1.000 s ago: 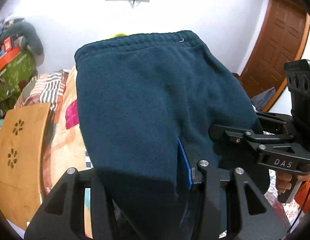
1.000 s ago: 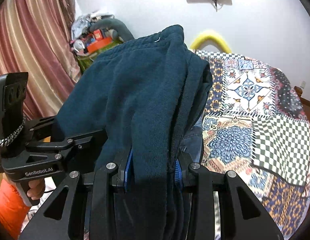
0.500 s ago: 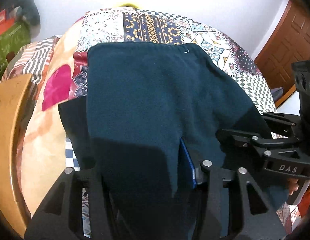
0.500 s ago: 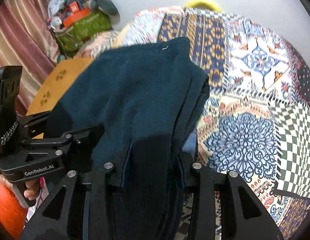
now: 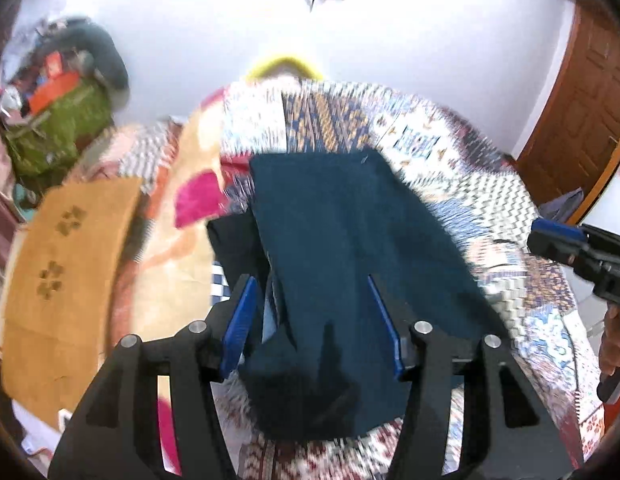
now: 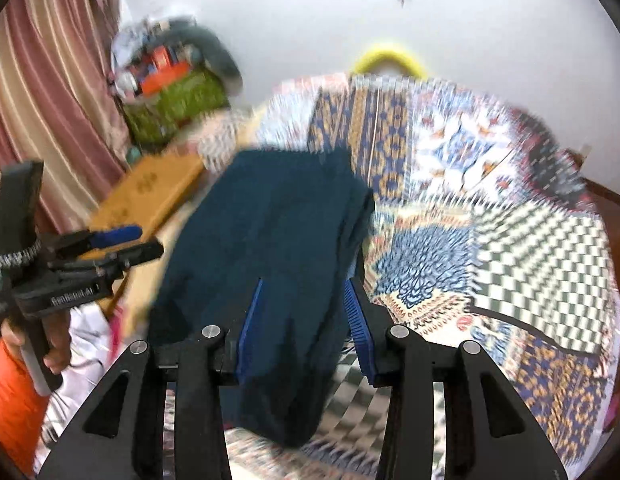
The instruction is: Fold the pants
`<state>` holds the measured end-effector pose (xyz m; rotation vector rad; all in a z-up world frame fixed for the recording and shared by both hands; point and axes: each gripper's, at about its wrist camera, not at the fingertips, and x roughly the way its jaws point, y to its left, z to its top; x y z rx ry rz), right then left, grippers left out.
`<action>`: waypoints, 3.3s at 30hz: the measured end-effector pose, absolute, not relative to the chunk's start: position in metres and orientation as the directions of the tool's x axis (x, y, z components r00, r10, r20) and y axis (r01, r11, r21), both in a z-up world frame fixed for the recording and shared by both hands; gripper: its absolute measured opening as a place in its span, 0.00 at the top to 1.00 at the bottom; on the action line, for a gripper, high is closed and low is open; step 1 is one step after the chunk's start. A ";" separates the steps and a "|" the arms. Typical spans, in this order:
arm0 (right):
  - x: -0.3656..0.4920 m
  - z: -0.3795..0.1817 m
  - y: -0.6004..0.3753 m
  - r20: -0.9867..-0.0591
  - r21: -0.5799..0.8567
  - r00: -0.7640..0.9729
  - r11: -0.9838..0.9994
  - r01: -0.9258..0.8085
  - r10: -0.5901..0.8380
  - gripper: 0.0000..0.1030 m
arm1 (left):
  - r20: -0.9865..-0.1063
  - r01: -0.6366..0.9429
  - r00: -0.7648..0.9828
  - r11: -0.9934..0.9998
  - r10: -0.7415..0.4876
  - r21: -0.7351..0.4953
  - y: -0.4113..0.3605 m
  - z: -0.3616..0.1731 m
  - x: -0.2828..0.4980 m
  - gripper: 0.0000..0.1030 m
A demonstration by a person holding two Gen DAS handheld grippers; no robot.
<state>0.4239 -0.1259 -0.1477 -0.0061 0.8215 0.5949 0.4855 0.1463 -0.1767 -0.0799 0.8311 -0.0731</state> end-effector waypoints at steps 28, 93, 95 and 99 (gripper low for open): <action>0.115 0.019 -0.163 -0.170 0.037 0.845 0.860 -0.509 0.507 0.38 | -0.171 -0.047 0.984 0.999 0.043 -0.021 0.063 0.024 0.106 0.26; 0.105 0.008 -0.182 -0.182 0.081 0.875 0.894 -0.442 0.449 0.01 | -0.183 -0.018 0.983 0.999 0.009 -0.050 0.055 0.005 0.096 0.00; 0.105 0.008 -0.182 -0.182 0.080 0.875 0.894 -0.442 0.449 0.01 | -0.188 -0.005 0.982 0.998 -0.006 -0.060 0.055 0.004 0.097 0.00; 0.106 0.008 -0.182 -0.183 0.083 0.875 0.894 -0.441 0.448 0.01 | -0.189 -0.003 0.982 0.998 -0.009 -0.061 0.057 0.003 0.099 0.00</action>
